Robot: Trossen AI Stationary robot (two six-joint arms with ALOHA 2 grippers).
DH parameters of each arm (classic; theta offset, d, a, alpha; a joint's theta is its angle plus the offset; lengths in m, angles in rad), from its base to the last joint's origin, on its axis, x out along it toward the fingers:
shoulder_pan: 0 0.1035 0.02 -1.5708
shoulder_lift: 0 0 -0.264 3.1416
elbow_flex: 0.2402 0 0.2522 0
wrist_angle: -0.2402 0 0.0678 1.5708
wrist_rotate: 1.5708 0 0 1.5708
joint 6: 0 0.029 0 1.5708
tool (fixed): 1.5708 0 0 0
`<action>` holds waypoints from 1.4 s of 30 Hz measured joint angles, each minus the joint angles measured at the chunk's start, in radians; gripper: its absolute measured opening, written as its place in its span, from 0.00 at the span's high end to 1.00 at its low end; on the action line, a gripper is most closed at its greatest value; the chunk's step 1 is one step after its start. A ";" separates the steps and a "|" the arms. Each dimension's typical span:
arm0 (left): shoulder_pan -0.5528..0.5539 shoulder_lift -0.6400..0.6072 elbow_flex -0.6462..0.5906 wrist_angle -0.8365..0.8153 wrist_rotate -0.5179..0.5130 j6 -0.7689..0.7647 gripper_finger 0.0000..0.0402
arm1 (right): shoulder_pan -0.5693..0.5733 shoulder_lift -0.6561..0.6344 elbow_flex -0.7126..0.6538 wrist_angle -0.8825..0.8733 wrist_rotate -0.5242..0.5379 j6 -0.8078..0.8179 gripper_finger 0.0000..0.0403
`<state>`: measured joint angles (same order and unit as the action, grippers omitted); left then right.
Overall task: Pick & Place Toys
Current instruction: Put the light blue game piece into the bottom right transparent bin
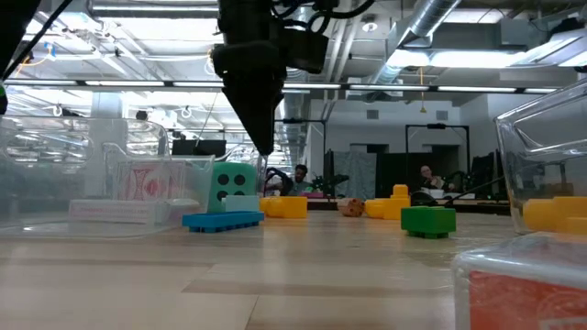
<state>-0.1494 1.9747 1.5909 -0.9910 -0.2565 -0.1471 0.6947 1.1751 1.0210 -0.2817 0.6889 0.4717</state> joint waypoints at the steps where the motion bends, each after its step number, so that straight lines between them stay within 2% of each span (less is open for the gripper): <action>1: 0.000 0.000 0.000 0.000 0.006 0.004 0.43 | 0.000 0.000 0.000 0.000 0.000 0.000 0.02; 7: -0.006 0.000 0.000 0.001 0.020 0.061 0.52 | 0.000 0.000 0.000 0.000 0.000 -0.006 0.02; 14: 0.007 0.000 0.000 -0.001 0.067 0.035 0.55 | -0.001 0.000 0.000 0.000 -0.007 -0.011 0.02; 18: 0.016 0.000 0.000 -0.002 0.067 0.034 0.54 | -0.001 0.000 0.000 0.001 -0.007 -0.011 0.02; 26: 0.056 0.080 -0.002 -0.020 0.061 0.042 0.51 | -0.001 0.000 0.000 0.006 -0.007 -0.011 0.02; 34: 0.082 0.078 -0.001 -0.052 0.038 0.012 0.46 | -0.001 0.000 0.000 0.004 -0.007 -0.011 0.02; 42: 0.100 0.078 -0.054 -0.062 0.074 -0.038 0.45 | -0.001 0.001 0.000 0.002 -0.007 -0.011 0.02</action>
<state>-0.0499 2.0524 1.5372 -1.0533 -0.1829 -0.1851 0.6933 1.1759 1.0210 -0.2798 0.6819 0.4609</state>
